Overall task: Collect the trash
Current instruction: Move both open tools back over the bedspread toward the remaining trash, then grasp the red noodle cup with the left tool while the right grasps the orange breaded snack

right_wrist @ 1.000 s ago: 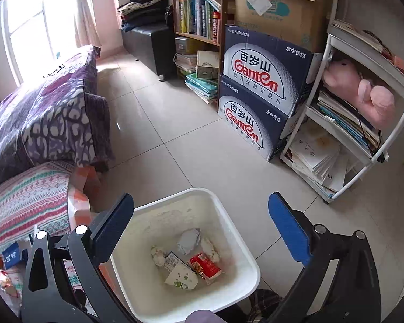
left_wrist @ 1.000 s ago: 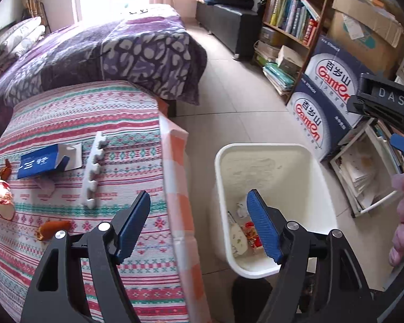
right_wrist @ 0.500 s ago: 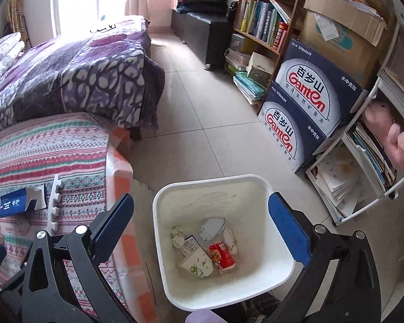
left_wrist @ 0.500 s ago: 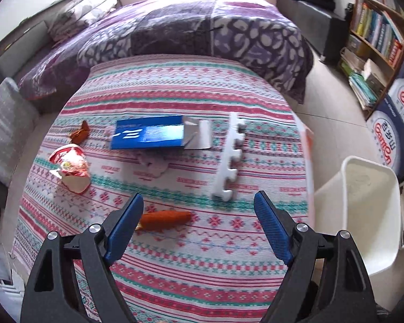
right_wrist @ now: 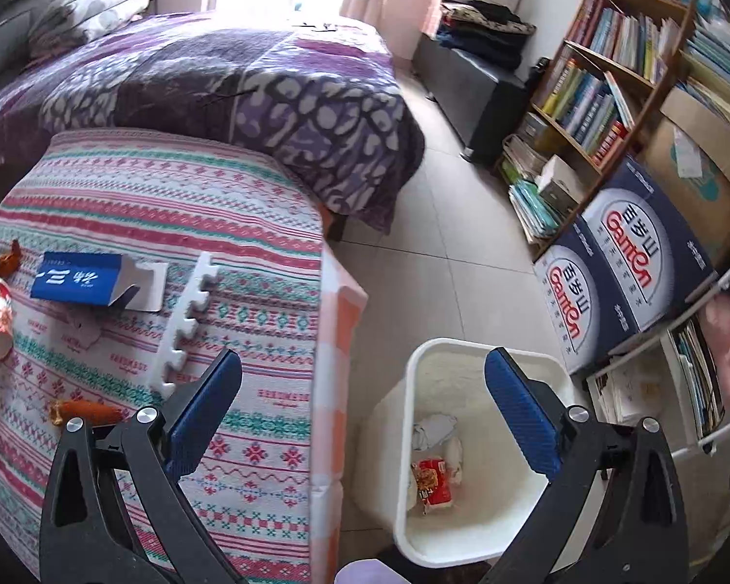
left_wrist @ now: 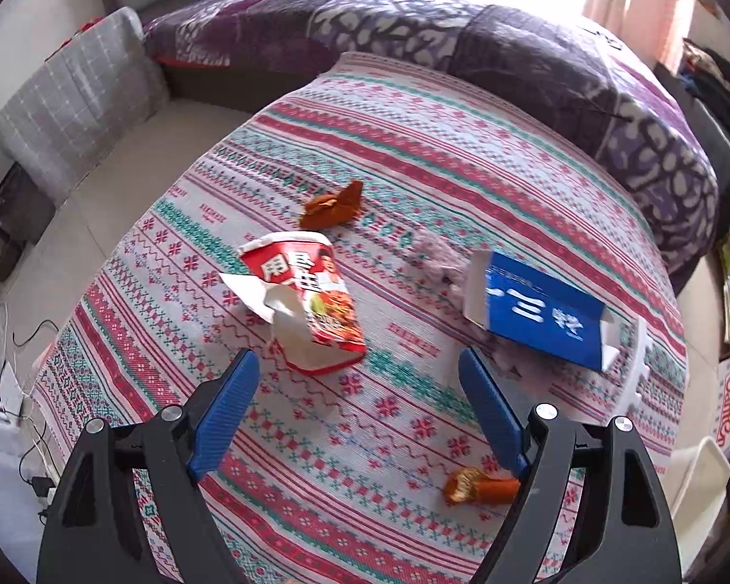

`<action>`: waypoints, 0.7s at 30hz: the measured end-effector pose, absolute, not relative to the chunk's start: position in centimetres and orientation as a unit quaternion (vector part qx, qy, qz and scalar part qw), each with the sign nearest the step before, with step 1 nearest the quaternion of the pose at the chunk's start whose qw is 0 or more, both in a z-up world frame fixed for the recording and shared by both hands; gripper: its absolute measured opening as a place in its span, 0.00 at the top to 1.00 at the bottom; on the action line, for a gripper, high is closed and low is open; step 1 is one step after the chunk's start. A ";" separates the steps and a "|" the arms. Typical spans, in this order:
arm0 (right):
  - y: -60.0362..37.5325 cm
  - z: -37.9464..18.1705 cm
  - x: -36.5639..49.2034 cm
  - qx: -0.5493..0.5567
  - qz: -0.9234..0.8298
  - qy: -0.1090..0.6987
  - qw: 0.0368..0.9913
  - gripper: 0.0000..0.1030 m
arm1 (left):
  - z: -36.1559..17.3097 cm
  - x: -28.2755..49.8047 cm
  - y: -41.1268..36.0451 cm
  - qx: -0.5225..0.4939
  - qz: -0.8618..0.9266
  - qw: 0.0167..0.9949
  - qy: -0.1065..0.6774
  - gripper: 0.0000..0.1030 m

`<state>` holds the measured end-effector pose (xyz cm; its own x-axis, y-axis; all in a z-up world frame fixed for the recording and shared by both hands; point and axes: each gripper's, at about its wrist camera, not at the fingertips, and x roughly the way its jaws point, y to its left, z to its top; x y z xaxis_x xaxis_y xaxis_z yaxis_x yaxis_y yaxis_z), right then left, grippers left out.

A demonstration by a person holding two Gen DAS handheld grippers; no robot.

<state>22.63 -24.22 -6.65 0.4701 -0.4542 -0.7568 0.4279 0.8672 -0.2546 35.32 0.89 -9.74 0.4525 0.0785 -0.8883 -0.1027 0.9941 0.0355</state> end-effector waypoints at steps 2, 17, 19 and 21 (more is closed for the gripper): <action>-22.4 -7.1 23.5 -0.031 -0.221 0.448 0.866 0.07 | -10.4 36.3 2.6 -0.028 0.066 0.848 0.526 0.21; -11.5 -13.6 28.4 -0.144 0.053 0.502 0.851 0.07 | -15.6 39.8 8.0 -0.192 0.019 0.783 0.592 0.21; -10.7 -14.3 28.5 -0.157 0.066 0.505 0.846 0.07 | -15.8 40.0 8.1 -0.200 0.017 0.782 0.590 0.21; -10.1 -14.9 28.5 -0.171 0.073 0.509 0.841 0.07 | -16.0 40.3 8.2 -0.205 0.012 0.778 0.593 0.23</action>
